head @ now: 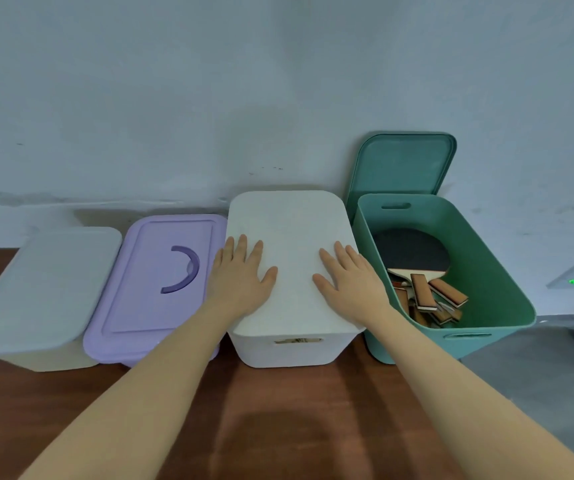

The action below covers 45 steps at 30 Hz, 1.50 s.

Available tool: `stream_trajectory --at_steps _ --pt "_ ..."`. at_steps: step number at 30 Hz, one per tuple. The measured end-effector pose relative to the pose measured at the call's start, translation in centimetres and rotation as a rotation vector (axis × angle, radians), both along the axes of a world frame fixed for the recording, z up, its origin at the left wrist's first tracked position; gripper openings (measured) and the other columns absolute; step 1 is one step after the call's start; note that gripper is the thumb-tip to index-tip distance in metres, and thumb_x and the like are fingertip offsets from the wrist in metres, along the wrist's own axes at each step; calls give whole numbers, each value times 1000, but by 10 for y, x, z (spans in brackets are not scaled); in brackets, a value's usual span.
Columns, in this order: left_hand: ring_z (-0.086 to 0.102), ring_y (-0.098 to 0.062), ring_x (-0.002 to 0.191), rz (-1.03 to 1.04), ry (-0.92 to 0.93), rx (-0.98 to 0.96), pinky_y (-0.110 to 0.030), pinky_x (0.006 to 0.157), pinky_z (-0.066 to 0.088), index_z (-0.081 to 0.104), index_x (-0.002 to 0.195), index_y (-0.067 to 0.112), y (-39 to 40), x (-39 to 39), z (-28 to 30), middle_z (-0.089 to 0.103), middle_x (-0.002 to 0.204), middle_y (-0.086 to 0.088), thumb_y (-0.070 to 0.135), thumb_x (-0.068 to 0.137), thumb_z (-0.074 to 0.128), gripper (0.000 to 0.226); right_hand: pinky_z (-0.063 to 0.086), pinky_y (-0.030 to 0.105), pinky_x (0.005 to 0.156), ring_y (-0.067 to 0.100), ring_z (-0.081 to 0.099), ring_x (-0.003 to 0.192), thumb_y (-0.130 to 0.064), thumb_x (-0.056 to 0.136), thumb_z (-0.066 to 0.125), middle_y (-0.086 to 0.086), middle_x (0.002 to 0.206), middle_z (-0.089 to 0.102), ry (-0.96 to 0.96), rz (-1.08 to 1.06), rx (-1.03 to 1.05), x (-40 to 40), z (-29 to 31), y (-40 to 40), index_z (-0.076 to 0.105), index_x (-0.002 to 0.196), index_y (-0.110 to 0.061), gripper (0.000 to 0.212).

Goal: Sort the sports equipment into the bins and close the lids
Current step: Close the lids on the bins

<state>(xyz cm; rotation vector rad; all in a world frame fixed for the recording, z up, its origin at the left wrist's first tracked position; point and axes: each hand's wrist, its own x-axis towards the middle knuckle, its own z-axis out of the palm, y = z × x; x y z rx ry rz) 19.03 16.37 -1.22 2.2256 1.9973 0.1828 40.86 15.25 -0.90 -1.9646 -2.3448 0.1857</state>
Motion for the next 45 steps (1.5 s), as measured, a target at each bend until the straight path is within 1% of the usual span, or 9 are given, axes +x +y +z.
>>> stream_trajectory --at_steps 5,9,14,20,26,32,37,40,45 --pt "-3 -29 143 0 -4 -25 -41 117 0 9 149 21 3 1 4 3 157 -10 53 94 24 65 4 35 116 21 1 145 -57 95 21 2 158 4 25 -7 4 0 5 0 11 149 -30 62" --pt "32 -32 128 12 -31 70 -41 108 26 37 136 14 9 6 20 39 140 -12 43 93 33 52 13 36 114 22 15 143 -47 97 30 2 156 17 119 6 41 4 23 1 22 147 -27 54" --pt "20 -28 139 -18 -92 138 -39 112 18 26 145 20 19 38 40 22 154 -7 41 97 35 54 29 39 106 25 35 133 -37 98 39 3 149 34 168 -36 153 34 41 19 34 143 -21 48" --pt "24 -28 137 -129 52 320 -37 109 19 28 144 20 47 102 77 29 150 -6 39 97 35 51 37 40 99 28 44 121 -31 96 43 5 140 45 181 -22 269 101 67 49 40 140 -17 46" --pt "35 -29 128 -113 40 331 -39 104 29 27 143 15 86 186 99 37 143 -8 37 96 37 53 39 40 97 29 44 120 -32 96 41 7 143 38 148 -32 297 183 92 95 28 145 -18 53" --pt "32 -37 127 3 156 294 -43 102 30 0 149 25 137 239 101 16 152 -14 43 95 33 66 38 41 91 37 45 113 -31 95 41 16 150 21 127 -130 245 250 90 147 5 149 -19 66" --pt "42 -39 117 140 175 209 -42 94 36 -9 148 24 166 254 98 15 150 -17 48 95 32 71 41 41 84 36 48 107 -30 94 42 15 146 25 193 -128 209 271 84 184 -6 149 -21 74" --pt "49 -38 108 158 88 159 -42 90 40 -15 147 25 174 256 92 22 146 -20 49 95 33 75 45 42 82 36 51 103 -31 93 44 15 146 26 222 -95 195 268 78 198 -10 148 -20 77" --pt "60 -36 94 129 -246 155 -42 88 46 -22 143 32 179 256 89 14 150 -18 45 95 38 79 48 38 72 32 57 84 -28 93 48 15 148 19 416 -34 162 264 63 206 -14 147 -22 82"
